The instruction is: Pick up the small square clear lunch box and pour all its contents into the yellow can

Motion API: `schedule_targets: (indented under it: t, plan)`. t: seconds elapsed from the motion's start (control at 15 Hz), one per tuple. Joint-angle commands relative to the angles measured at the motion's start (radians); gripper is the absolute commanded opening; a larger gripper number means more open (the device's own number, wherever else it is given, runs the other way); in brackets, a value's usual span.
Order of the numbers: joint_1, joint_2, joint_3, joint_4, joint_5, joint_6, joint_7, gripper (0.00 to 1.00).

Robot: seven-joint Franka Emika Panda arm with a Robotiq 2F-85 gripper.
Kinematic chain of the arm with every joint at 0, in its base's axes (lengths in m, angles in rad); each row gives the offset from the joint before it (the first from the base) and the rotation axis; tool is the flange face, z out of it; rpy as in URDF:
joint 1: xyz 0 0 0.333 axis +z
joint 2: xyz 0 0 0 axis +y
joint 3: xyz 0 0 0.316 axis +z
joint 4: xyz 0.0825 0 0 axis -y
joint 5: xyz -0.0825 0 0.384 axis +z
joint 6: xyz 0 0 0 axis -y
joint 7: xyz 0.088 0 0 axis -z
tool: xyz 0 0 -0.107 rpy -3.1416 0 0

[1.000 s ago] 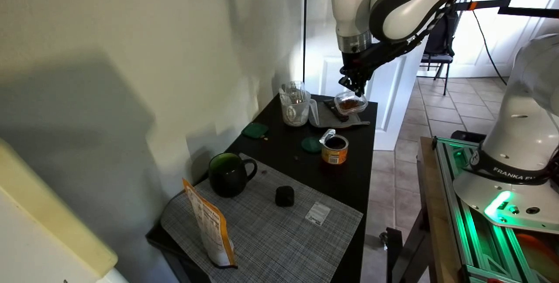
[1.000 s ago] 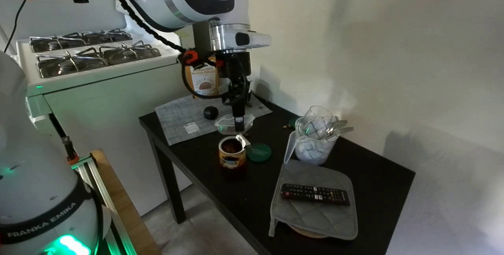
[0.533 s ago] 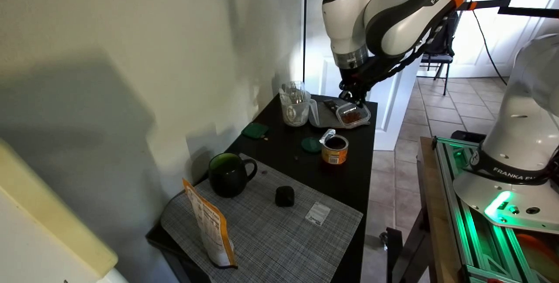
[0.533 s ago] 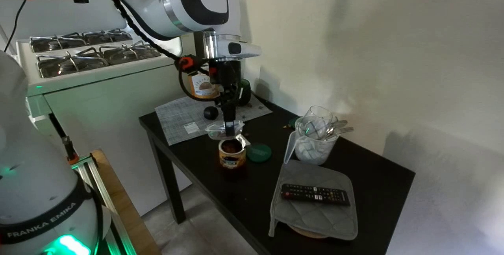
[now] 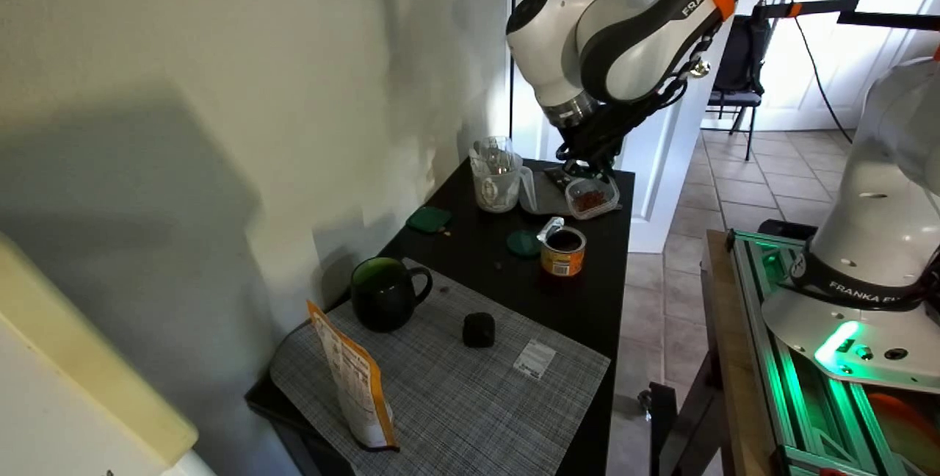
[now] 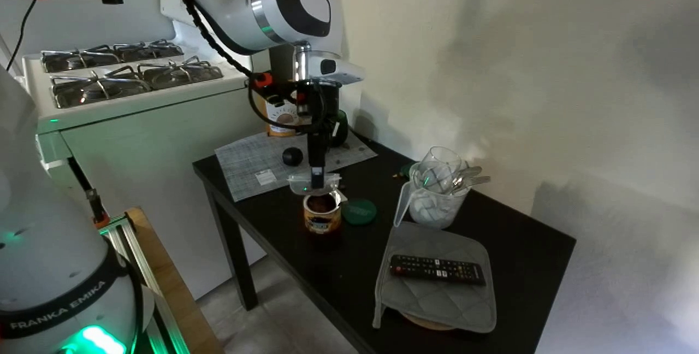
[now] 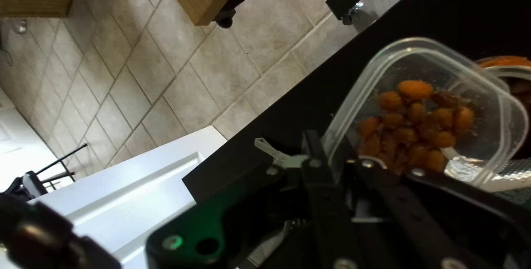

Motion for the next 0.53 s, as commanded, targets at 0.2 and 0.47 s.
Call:
schedule_targets:
  t: [0.2, 0.47]
  plan:
    - [0.047, 0.092, -0.022, 0.098, -0.011, -0.075, 0.049, 0.10]
    - [0.066, 0.164, -0.028, 0.148, -0.028, -0.099, 0.080, 0.03]
